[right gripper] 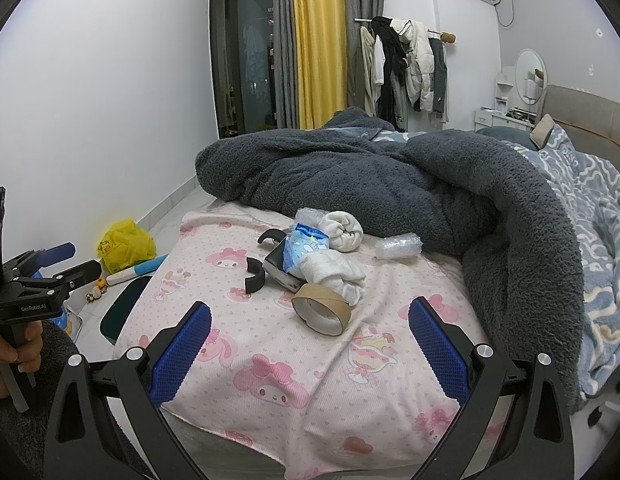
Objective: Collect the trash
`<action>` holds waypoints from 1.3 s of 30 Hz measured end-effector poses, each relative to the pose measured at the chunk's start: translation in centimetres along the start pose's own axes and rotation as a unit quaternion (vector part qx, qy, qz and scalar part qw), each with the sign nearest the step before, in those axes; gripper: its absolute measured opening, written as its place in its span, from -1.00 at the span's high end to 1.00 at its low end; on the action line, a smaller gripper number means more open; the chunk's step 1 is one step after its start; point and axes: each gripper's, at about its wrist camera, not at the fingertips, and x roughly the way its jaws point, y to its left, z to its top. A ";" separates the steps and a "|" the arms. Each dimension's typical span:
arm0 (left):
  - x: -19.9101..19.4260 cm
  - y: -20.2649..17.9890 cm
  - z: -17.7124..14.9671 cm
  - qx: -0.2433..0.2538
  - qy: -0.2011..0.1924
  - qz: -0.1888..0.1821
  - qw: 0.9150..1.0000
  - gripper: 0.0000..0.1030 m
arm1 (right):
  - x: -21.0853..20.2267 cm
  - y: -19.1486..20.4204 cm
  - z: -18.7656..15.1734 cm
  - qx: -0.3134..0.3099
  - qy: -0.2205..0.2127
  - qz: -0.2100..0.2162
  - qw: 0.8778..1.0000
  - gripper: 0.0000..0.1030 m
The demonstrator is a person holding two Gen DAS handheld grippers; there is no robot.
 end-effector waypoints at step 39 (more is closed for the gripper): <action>7.2 -1.0 2.3 0.059 0.014 -0.143 0.988 -0.92 | 9.4 0.1 -1.3 0.031 0.094 -0.043 0.994 -0.57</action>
